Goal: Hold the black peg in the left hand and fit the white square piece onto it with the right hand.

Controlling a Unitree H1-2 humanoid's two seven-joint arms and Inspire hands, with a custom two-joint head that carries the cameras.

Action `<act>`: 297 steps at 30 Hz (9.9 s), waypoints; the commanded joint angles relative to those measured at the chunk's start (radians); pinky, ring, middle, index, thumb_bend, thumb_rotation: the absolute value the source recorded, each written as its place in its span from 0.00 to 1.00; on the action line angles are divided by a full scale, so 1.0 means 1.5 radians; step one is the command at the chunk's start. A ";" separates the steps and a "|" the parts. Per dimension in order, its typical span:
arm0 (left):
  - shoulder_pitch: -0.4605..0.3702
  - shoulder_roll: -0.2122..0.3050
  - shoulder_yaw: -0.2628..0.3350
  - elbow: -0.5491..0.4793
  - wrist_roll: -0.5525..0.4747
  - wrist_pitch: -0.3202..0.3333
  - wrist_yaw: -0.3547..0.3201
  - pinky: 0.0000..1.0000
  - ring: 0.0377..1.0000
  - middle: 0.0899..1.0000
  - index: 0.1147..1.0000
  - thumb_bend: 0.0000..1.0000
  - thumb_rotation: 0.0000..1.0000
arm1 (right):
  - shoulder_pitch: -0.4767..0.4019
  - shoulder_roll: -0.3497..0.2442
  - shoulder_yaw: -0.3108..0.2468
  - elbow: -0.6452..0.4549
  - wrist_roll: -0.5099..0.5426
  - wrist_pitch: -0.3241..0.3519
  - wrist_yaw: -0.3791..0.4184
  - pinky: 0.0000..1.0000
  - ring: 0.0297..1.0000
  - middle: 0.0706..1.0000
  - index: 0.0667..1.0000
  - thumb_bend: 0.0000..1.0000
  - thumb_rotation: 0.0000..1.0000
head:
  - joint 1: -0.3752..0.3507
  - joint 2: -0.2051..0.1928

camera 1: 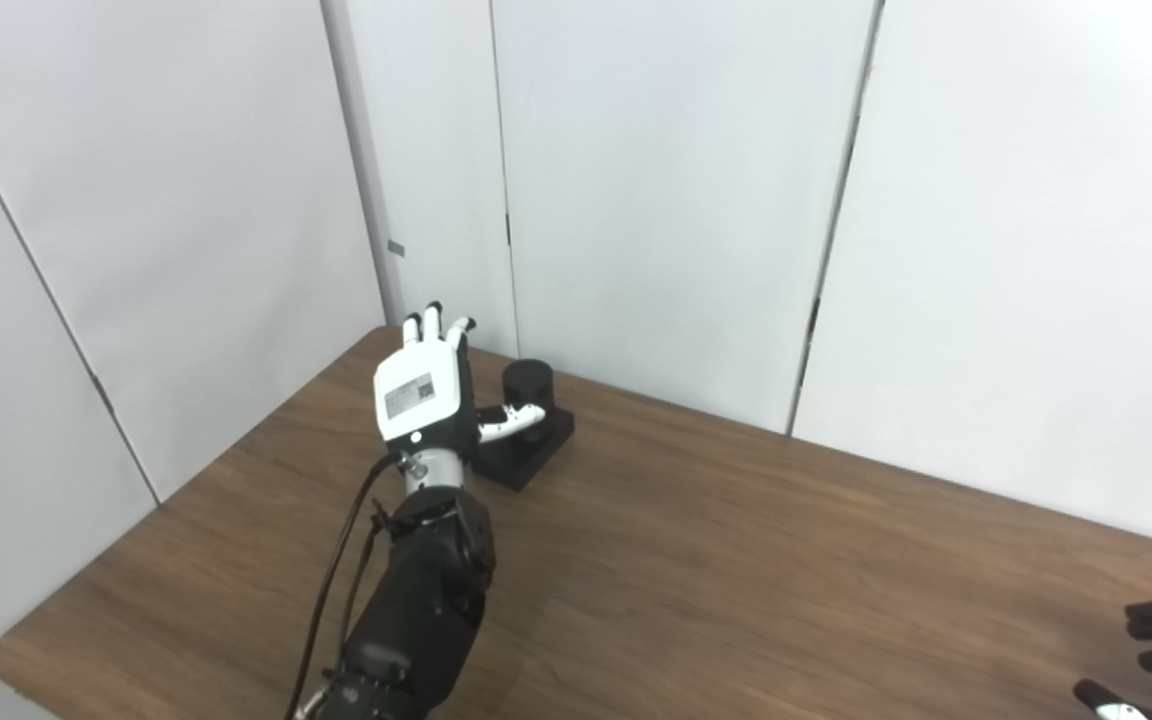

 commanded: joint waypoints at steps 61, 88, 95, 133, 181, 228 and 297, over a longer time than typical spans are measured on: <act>-0.059 0.058 -0.090 0.211 0.000 -0.001 -0.080 0.78 0.94 0.89 0.58 0.82 0.29 | -0.009 -0.006 -0.008 -0.104 -0.019 0.063 0.030 0.43 0.52 0.57 0.45 0.50 0.11 | -0.005 0.037; 0.009 0.133 -0.275 0.091 -0.218 -0.245 -0.105 0.85 0.86 0.82 0.42 0.52 0.07 | -0.011 0.009 -0.001 -0.128 -0.024 0.080 0.030 0.45 0.53 0.57 0.45 0.50 0.11 | -0.063 0.055; 0.019 0.133 -0.314 0.061 -0.225 -0.316 -0.128 0.83 0.88 0.84 0.42 0.52 0.07 | -0.013 0.015 0.002 -0.117 -0.018 0.073 0.033 0.49 0.55 0.58 0.45 0.50 0.11 | -0.123 0.071; -0.023 0.057 -0.542 0.196 -0.164 -0.455 -0.120 0.81 0.84 0.81 0.42 0.52 0.07 | -0.031 -0.107 0.024 -0.156 -0.099 0.085 0.142 0.59 0.68 0.71 0.65 0.67 0.11 | -0.570 0.060; -0.024 0.098 -0.526 0.257 -0.181 -0.551 -0.058 0.72 0.82 0.80 0.42 0.52 0.06 | -0.310 -0.275 0.209 0.155 -0.427 0.242 0.415 0.89 0.91 0.90 0.82 0.88 0.10 | -0.692 0.008; 0.007 0.116 -0.504 0.148 -0.193 -0.490 -0.122 0.68 0.80 0.79 0.42 0.52 0.06 | -0.315 -0.295 0.243 0.184 -0.369 0.246 0.396 0.96 0.87 0.78 0.45 0.52 0.15 | -0.649 0.049; -0.008 0.016 -0.530 0.131 -0.154 -0.376 -0.132 0.74 0.84 0.80 0.42 0.52 0.08 | -0.330 -0.062 0.261 -0.038 -0.233 0.091 0.398 0.86 0.84 0.74 0.44 0.52 0.13 | -0.310 0.126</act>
